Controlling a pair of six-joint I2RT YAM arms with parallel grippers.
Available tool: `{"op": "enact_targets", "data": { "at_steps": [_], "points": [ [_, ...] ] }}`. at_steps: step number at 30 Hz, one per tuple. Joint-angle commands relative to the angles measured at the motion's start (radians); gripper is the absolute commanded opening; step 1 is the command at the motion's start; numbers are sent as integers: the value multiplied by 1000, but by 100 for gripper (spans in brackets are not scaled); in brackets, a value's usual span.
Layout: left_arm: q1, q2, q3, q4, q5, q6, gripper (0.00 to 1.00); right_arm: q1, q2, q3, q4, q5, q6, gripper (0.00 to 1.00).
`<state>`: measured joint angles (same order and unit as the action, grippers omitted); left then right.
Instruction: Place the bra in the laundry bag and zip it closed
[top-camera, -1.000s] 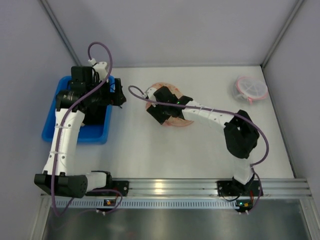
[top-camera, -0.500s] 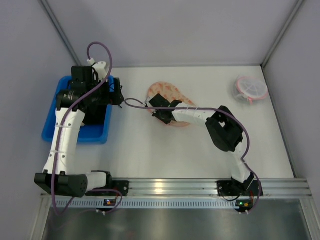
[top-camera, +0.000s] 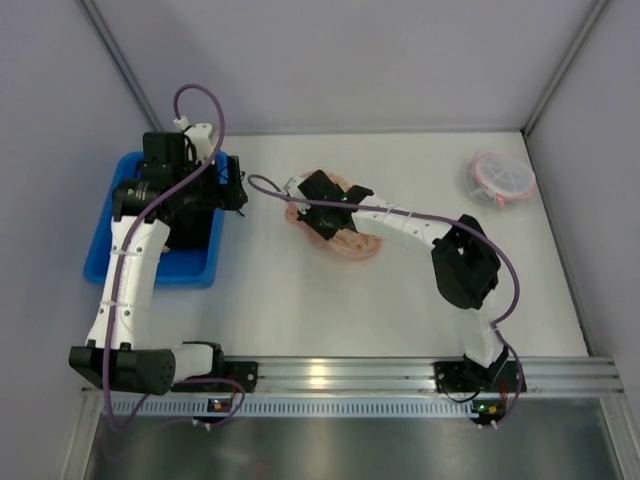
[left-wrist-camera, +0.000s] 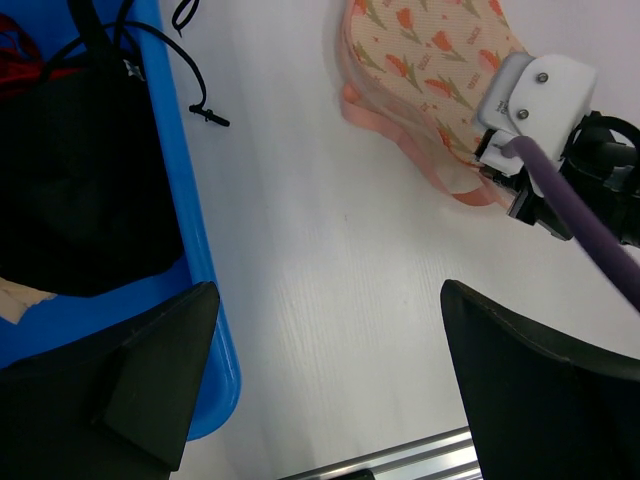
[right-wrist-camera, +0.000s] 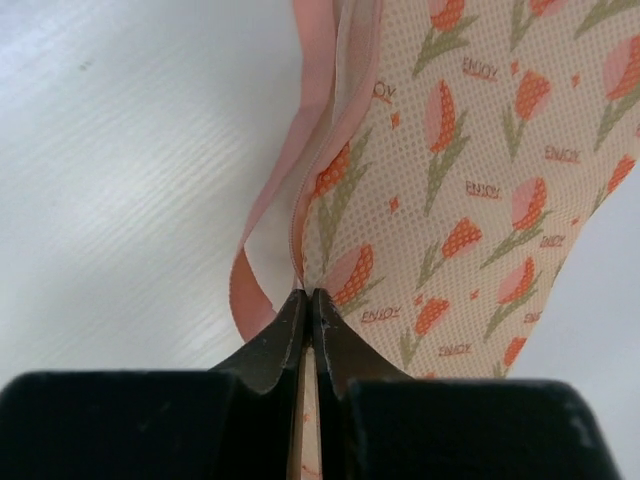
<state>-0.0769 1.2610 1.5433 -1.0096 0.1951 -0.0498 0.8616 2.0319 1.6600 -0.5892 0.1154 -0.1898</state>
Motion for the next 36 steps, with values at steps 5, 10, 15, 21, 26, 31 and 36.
{"op": "enact_targets", "data": {
  "at_steps": [5, 10, 15, 21, 26, 31, 36],
  "points": [
    [5, -25, 8, 45, 9, 1, 99, -25, -33, 80, -72, -193, 39, 17],
    [5, -25, 8, 45, 4, 5, 99, -45, -24, 55, -57, -237, 62, 0],
    [5, -26, 11, 43, -9, 8, 99, -73, -67, 52, -29, -278, 130, 0],
    [5, -23, 8, 46, 30, 11, 99, -251, -232, -58, 127, -523, 349, 0],
    [6, -20, -25, 78, 90, 19, 99, -435, -363, -230, 271, -638, 486, 0],
    [5, 5, -54, 106, 157, 33, 98, -571, -470, -416, 356, -643, 544, 0],
    [3, 38, -71, 155, 176, 38, 98, -688, -555, -603, 410, -617, 612, 0]
  ]
}}
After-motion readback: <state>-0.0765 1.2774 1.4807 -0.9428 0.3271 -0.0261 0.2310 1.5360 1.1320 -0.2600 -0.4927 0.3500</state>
